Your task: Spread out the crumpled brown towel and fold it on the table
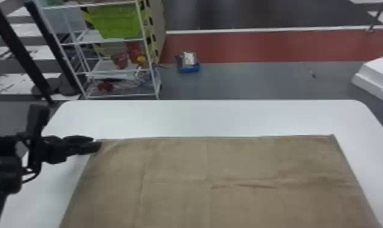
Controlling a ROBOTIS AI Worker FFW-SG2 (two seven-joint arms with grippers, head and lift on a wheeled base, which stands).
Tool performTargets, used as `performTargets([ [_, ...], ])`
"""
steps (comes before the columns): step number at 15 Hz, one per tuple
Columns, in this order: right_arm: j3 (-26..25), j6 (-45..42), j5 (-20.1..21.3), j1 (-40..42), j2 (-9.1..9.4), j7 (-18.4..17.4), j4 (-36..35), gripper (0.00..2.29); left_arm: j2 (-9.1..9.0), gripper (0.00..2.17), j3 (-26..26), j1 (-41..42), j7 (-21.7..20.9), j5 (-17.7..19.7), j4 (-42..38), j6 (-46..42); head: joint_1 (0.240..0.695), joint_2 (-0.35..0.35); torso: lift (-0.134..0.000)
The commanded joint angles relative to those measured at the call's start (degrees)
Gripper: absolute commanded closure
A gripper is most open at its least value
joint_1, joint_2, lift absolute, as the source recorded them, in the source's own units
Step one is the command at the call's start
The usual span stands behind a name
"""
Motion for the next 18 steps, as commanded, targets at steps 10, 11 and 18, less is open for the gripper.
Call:
performTargets([
  [10, -1.56, -0.18, -1.15, 0.21, -0.10, 0.28, 0.17, 0.39, -1.72, 1.39, 0.00, -0.18, 0.54, 0.15, -1.25, 1.34, 0.695, 0.066, -0.124],
  [11, -1.56, -0.18, -0.62, -0.32, -0.10, 0.19, 0.35, 0.39, -1.72, 1.49, 0.53, 0.35, 0.28, 0.15, -2.74, 2.04, 0.695, 0.065, -0.124],
  [18, 6.70, 2.98, 11.94, -14.30, -8.28, 3.36, 11.42, 0.26, -1.99, 1.68, 4.04, 5.27, -2.10, 0.77, -11.36, 7.14, 0.695, 0.066, -0.124],
])
